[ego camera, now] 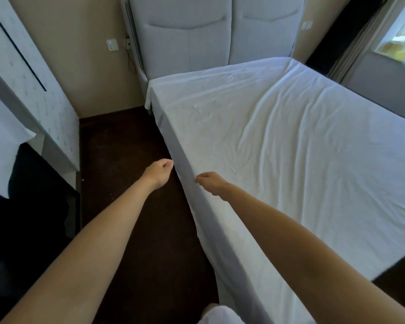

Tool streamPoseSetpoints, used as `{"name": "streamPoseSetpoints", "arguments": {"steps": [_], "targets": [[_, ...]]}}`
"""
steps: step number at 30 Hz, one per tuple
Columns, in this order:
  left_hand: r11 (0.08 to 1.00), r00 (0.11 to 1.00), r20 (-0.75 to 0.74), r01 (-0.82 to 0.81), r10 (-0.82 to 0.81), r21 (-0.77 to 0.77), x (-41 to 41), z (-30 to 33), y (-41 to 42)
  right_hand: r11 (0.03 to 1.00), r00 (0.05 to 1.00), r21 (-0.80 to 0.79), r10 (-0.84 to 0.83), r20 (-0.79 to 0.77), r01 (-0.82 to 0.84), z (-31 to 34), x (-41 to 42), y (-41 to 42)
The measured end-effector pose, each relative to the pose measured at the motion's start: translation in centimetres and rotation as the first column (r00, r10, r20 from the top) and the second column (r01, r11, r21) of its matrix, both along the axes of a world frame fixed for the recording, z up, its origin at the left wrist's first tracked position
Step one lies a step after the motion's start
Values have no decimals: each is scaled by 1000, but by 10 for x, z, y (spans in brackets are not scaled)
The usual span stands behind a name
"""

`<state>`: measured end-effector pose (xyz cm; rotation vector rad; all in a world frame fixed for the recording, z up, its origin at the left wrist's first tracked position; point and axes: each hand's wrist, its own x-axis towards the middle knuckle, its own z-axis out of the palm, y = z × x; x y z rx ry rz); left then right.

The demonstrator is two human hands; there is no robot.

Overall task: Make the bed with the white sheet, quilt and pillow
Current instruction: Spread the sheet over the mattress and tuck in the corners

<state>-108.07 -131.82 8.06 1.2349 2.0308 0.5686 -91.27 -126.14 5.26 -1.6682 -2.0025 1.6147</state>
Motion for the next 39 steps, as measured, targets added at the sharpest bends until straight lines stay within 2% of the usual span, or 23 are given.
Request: {"name": "streamPoseSetpoints", "arguments": {"steps": [6,10,13,18,23,26,30,36,39], "targets": [[994,995,16,100,-99,-39,-82,-27,136,983,983,-76,-174,-50,170,-28,-67,147],[995,998,14,56,-55,-83,-155,-44,243,971,972,-100,-223,-75,215,-52,-138,257],[990,999,15,42,-41,-135,-209,-44,318,969,976,-148,-208,-60,197,-52,-188,327],[994,1000,16,-10,12,-111,-307,-34,442,977,980,-99,-195,-52,189,-41,-282,458],[991,999,-19,23,-26,-133,-411,-51,568,977,976,-80,-203,-83,197,-55,-380,576],[986,996,-23,82,-87,-145,-461,-55,651,954,954,-107,-290,-76,281,-65,-425,643],[953,968,-64,228,-245,-201,-510,-45,775,906,904,-106,-419,-86,410,-66,-474,743],[894,898,-106,402,-427,-197,-527,-51,940,823,814,-61,-568,-124,565,-71,-492,869],[853,854,-105,486,-510,-189,-531,-65,1006,781,777,-47,-625,-80,623,-82,-498,923]]}}
